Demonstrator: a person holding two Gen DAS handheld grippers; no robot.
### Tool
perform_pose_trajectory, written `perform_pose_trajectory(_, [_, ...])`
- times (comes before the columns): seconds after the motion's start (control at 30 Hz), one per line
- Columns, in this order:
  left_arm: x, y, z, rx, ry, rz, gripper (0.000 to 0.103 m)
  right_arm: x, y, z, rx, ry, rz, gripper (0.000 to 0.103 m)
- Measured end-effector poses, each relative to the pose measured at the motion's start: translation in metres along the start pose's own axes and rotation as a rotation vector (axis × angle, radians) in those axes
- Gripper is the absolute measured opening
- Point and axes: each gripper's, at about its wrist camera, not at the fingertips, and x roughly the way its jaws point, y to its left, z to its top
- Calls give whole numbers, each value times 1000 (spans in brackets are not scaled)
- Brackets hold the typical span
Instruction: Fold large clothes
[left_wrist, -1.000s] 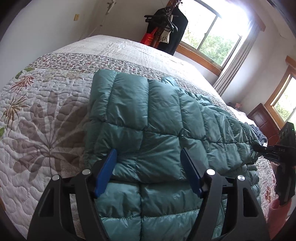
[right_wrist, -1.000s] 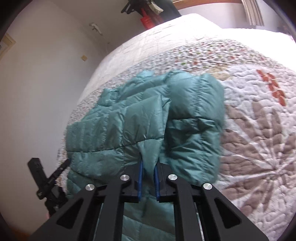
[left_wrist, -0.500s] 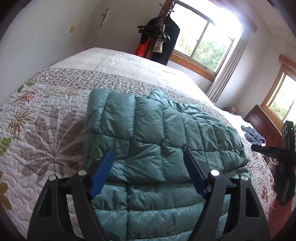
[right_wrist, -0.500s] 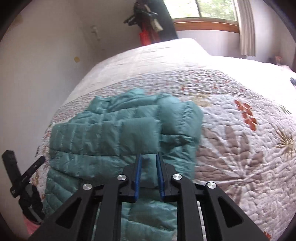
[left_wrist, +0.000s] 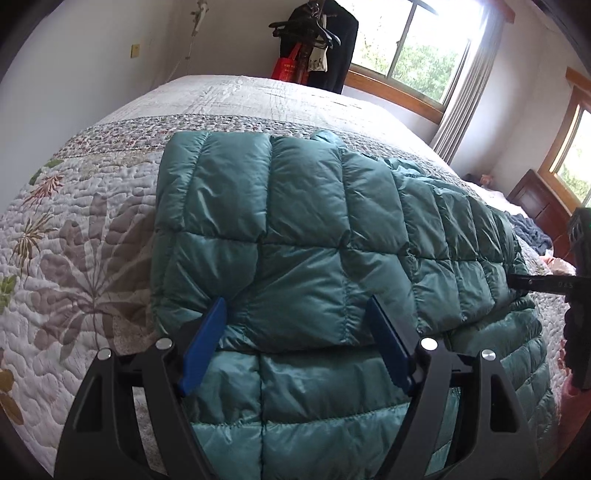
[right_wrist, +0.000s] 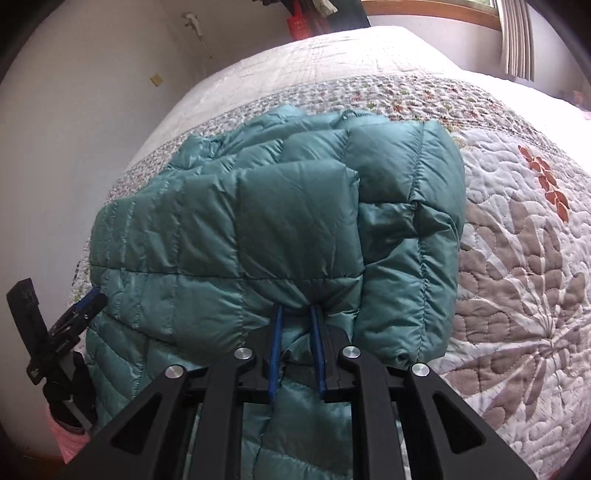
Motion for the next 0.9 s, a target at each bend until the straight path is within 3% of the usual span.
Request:
perform_pose_trajectory(0.13, [-27, -3, 5, -13, -44, -32, 78, -33, 5, -4, -5, -58, 34, 22])
perform_pose_trajectory(0.2, [-45, -5, 7, -28, -57, -16, 83, -54, 11, -9, -19, -87, 52, 27])
perform_pose_trajectory(0.33, [-78, -4, -6, -22, -41, -11, 86, -89, 18, -43, -85, -105, 66, 46])
perform_pose_trajectory(0.43, [-102, 3, -34, 23, 26, 35, 88, -102, 18, -79, -122, -70, 33, 48])
perform_pose_trajectory(0.63, [-150, 23, -89, 47, 112, 79, 89, -129, -1, -162, -142, -14, 56, 54])
perform_pose_trajectory(0.77, [-169, 39, -130, 14, 191, 48, 89, -140, -8, -214, -147, 21, 45, 61])
perform_pose_trajectory(0.9, [-175, 47, -165, -37, 233, 27, 89, -147, -15, -254, -131, 38, 89, 63])
